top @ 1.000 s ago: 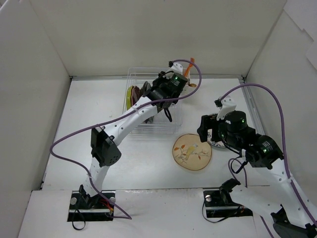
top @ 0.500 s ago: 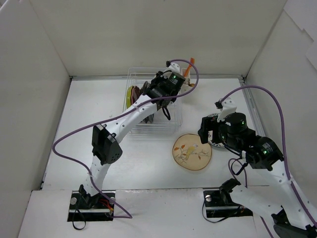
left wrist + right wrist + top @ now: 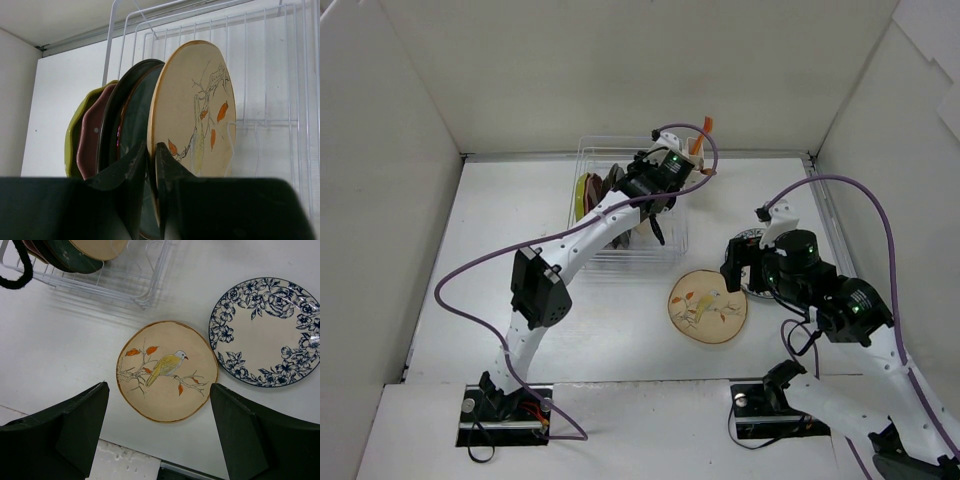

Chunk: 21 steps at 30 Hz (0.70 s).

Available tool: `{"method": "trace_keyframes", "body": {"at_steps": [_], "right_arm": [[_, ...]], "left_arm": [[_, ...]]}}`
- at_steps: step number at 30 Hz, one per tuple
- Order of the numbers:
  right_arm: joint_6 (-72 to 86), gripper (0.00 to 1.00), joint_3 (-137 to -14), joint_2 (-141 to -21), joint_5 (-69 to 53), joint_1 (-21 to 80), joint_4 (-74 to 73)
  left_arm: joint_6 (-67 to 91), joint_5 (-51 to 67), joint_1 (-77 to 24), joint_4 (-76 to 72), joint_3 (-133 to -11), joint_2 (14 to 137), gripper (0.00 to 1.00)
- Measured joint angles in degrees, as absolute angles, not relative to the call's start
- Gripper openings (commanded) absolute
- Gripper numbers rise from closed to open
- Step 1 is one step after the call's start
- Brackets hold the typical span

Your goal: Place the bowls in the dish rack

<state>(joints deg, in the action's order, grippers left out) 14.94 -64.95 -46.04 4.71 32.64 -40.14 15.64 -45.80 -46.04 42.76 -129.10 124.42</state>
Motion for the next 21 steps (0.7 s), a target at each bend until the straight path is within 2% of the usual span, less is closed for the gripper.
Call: {"method": "trace_keyframes", "body": {"at_steps": [8,12,14,17,21], "right_arm": [[15.55,0.79,-64.16,-45.06,4.69,32.64,-40.53],[16.01,0.79,-64.12,-44.56,4.69,32.64,-41.04],[16.19,0.79,-64.10,-44.38,4.67,32.64,-41.08],[16.29,0.79,-64.10,-43.88,4.69,32.64,-41.19],[16.25,0.79,-64.12,-43.48,4.69,32.64,-41.56]], "left_arm": [[18.90,-42.57,-46.33,43.53,-128.90,124.42,0.15],[19.49,-42.26,-46.35,43.31,-127.85,124.42,0.33],[19.79,-42.19,-46.13,43.55,-127.55,124.42,0.38],[20.10,-41.95,-46.00,43.57,-127.46,124.22,0.55],[20.60,-40.12,-45.93,43.83,-127.48,122.69,0.65]]}}
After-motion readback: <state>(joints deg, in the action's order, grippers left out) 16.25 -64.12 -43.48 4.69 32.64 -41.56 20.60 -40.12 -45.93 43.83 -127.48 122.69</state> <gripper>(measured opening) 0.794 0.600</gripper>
